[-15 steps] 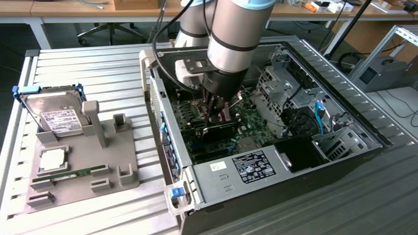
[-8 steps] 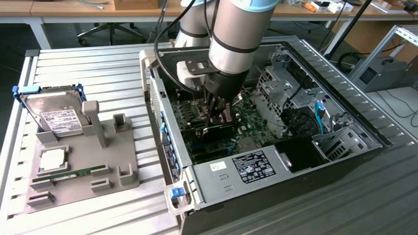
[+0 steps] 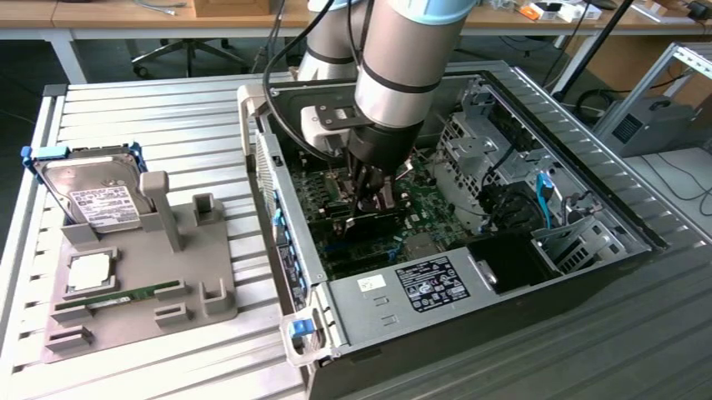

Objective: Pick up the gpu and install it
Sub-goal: 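Press down on the gpu until it lock into place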

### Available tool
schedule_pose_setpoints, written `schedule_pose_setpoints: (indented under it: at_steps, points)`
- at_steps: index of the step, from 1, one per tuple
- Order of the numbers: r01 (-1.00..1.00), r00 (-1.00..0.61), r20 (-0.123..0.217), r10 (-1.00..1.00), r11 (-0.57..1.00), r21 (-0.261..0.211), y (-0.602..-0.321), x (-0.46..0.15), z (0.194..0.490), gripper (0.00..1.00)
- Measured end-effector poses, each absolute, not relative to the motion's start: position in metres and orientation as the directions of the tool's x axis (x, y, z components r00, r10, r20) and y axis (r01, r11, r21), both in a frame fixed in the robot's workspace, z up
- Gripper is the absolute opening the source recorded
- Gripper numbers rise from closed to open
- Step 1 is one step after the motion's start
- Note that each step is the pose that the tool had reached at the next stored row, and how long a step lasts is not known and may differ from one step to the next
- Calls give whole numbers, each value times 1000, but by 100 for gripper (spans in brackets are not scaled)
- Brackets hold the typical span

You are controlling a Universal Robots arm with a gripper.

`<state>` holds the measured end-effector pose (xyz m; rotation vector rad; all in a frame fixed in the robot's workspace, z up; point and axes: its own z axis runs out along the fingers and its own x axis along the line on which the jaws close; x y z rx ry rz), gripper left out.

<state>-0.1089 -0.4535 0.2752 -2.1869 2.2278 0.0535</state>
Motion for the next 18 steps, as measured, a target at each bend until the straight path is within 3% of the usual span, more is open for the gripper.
schedule_pose_setpoints:
  at_steps: [18]
  points:
    - [-1000, -19, -38, -999, 18, 11, -453, -114, 275, 11]
